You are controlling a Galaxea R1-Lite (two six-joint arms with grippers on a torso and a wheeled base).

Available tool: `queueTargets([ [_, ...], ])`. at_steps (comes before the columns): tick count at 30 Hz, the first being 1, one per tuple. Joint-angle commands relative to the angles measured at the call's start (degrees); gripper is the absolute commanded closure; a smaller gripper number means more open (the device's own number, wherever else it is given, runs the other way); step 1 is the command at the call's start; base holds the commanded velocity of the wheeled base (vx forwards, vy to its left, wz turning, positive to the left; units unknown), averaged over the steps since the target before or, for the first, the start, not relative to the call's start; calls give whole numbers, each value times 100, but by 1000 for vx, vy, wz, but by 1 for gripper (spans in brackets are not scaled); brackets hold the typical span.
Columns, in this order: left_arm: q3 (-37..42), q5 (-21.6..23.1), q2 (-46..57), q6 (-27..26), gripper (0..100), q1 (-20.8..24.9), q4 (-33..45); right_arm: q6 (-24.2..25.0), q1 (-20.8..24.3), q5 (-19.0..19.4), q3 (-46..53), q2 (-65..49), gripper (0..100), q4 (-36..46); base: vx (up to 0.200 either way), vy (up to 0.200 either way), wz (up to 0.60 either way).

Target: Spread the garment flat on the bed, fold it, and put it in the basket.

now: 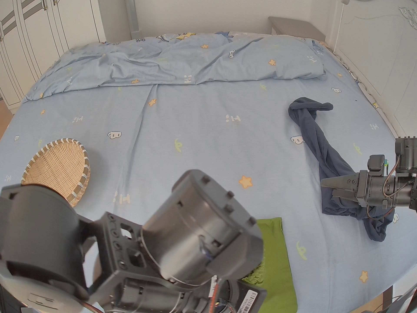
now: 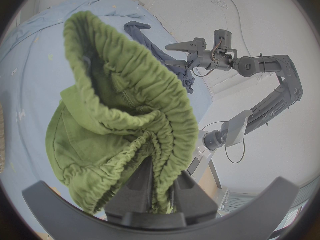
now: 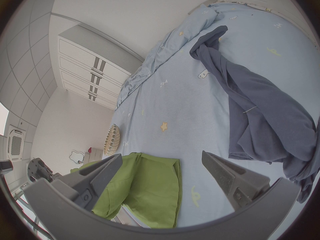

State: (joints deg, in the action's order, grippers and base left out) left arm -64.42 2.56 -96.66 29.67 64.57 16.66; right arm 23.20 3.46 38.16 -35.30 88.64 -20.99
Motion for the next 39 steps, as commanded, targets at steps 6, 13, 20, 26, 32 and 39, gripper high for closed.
queueTargets([
  [6,8,-142,-512,144,100,3,-418,0,5,8,6,4,0,-10,0,0,0],
  [13,-18,-159,-591,179,100,126,-568,0,-12,8,6,13,0,-10,0,0,0],
  [20,8,-159,-670,214,0,170,-682,0,-12,-1,6,13,0,-10,0,0,0],
  [26,175,-300,-644,865,0,108,-1543,0,-30,-1,6,13,0,-10,0,0,0],
  [32,377,-291,-556,856,0,-402,-1886,0,-39,8,6,13,0,-10,0,0,0],
  [39,395,-71,-661,856,0,-1465,-1895,18,243,43,129,-66,0,-19,0,0,0],
])
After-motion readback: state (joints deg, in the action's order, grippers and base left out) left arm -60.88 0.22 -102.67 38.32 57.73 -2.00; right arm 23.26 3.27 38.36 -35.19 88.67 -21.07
